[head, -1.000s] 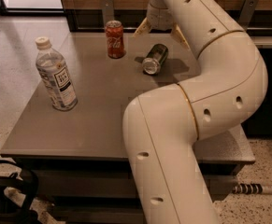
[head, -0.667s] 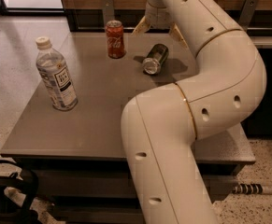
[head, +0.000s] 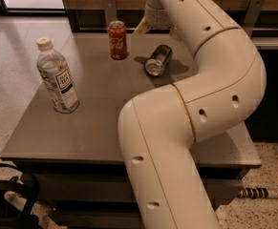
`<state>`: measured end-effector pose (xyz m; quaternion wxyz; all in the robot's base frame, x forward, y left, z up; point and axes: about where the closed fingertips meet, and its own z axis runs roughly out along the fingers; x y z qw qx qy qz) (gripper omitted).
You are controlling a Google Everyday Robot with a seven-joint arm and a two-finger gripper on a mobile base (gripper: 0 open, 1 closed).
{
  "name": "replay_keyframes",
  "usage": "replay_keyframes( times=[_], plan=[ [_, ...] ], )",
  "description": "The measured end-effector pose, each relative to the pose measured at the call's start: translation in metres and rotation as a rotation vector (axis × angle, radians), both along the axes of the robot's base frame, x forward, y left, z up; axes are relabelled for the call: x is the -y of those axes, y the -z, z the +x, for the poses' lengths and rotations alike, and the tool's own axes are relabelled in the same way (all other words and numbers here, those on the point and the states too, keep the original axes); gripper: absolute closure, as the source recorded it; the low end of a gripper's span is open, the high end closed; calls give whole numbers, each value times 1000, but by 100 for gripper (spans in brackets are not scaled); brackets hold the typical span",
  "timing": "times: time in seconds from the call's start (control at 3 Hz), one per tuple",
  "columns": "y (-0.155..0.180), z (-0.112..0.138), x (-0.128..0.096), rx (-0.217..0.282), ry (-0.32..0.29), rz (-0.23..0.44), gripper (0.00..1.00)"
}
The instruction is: Place green can upright
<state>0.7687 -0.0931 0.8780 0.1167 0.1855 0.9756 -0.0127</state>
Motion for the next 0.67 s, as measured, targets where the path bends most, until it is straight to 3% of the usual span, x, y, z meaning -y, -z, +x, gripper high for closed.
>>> replay_keyframes(
  times=[0.67],
  plan=[
    [-3, 1, 6, 24, 18, -24, 0]
  ],
)
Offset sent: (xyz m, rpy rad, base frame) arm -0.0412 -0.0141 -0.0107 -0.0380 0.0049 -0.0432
